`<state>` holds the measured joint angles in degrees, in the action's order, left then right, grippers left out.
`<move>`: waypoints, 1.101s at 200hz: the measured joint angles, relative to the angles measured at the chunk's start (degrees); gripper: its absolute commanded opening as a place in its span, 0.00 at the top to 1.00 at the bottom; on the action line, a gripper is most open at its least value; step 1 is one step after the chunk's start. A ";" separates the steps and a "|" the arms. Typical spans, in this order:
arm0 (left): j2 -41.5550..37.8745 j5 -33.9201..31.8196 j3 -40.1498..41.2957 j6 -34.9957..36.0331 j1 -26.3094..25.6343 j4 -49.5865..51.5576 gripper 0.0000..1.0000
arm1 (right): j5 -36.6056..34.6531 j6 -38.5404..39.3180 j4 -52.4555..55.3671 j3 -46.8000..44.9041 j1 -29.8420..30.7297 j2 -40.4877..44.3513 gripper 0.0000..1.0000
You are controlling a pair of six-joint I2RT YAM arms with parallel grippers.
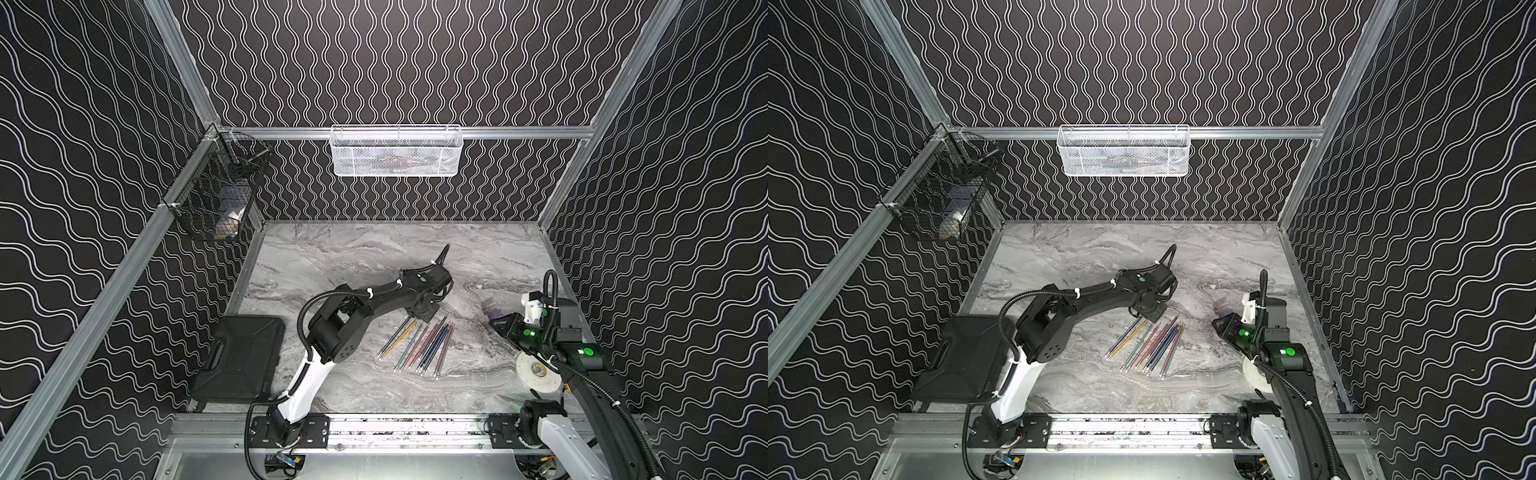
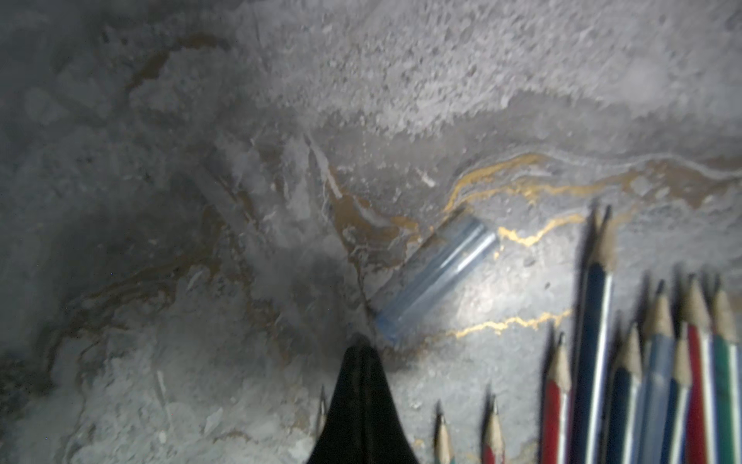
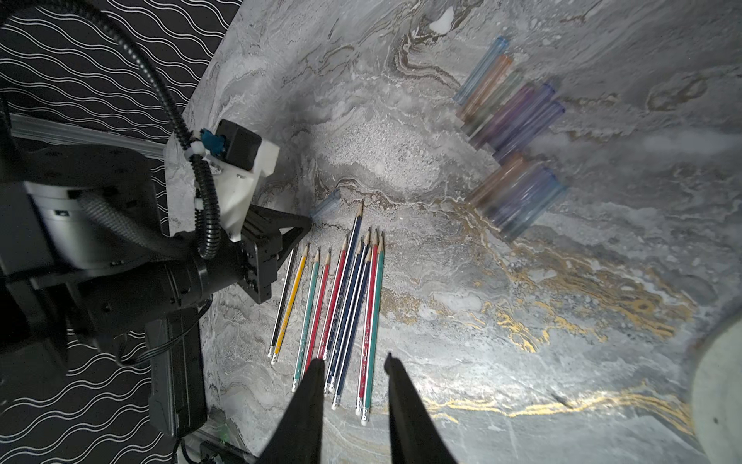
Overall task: Remove the protective cover of the pencils
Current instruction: Adjust the protective sleeve at the center of the board.
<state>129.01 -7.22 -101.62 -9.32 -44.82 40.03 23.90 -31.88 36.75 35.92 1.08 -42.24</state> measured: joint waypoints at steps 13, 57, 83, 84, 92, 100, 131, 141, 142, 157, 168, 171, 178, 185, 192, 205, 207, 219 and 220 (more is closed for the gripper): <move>0.15 -0.04 -1.44 0.00 -0.11 0.04 1.00 | 0.00 0.02 0.00 0.00 0.00 -0.15 0.73; -2.43 -1.36 -0.33 0.04 -0.02 -0.07 1.00 | 0.17 0.02 -0.22 -0.02 0.00 -0.20 0.73; -2.89 -1.49 0.22 0.24 0.61 -0.59 1.00 | 0.20 0.02 -0.48 -0.07 0.00 -0.63 0.73; -2.80 -1.51 0.13 0.24 0.66 -0.57 1.00 | 0.20 0.02 -0.48 -0.07 0.00 -0.63 0.73; -2.05 -1.44 -0.79 0.39 0.81 -0.17 1.00 | 0.22 0.02 -0.50 -0.07 0.00 -0.68 0.73; -0.96 -1.16 -2.16 0.42 0.98 -0.09 1.00 | 0.28 0.02 -0.50 -0.07 0.00 -0.68 0.73; 0.59 0.96 -3.74 0.44 0.98 0.09 1.00 | 0.37 0.02 -0.50 -0.07 0.00 -0.48 0.72; 0.59 1.79 -3.54 0.46 0.98 0.00 1.00 | 0.39 0.02 -0.57 -0.11 0.00 -0.42 0.72; 0.59 1.81 -3.50 0.46 0.96 -0.02 1.00 | 0.39 0.02 -0.57 -0.11 0.00 -0.42 0.72; 0.59 3.23 -2.86 0.48 0.92 0.17 1.00 | 0.39 0.02 -0.63 -0.24 0.00 -0.44 0.72; 0.59 3.78 -2.54 0.66 0.70 0.72 1.00 | 0.39 0.02 -0.72 -0.33 0.00 -0.57 0.71; 0.59 4.00 -2.47 0.66 0.66 0.76 1.00 | 0.39 0.02 -0.79 -0.42 0.00 -0.68 0.71; 0.59 4.09 -2.25 0.74 0.59 0.72 1.00 | 0.50 0.02 -1.38 -0.76 0.00 -0.92 0.71; 0.59 4.28 -2.05 0.87 0.46 0.76 1.00 | 0.85 0.04 -2.10 -1.22 0.00 -1.66 0.72; 0.59 4.66 -1.81 0.90 0.31 0.76 1.00 | 1.27 0.02 -2.67 -1.57 0.00 -3.02 0.72; 0.61 5.60 -1.44 0.92 0.22 0.74 1.00 | 2.69 0.11 -3.74 -1.66 0.04 -8.02 0.72; 0.63 5.64 -1.42 0.92 0.22 0.76 1.00 | 2.93 0.20 -3.85 -1.60 0.04 -8.98 0.72; 0.87 6.01 -1.42 0.92 0.11 0.63 1.00 | 4.31 0.44 -4.72 -1.27 0.33 -14.19 0.72; 0.90 6.03 -1.42 0.92 0.11 0.61 1.00 | 4.48 0.44 -4.81 -1.22 0.37 -14.75 0.72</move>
<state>129.91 -1.19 -103.04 -8.40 -44.71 40.64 28.38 -31.44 31.94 34.70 1.45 -56.99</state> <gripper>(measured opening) 0.049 0.280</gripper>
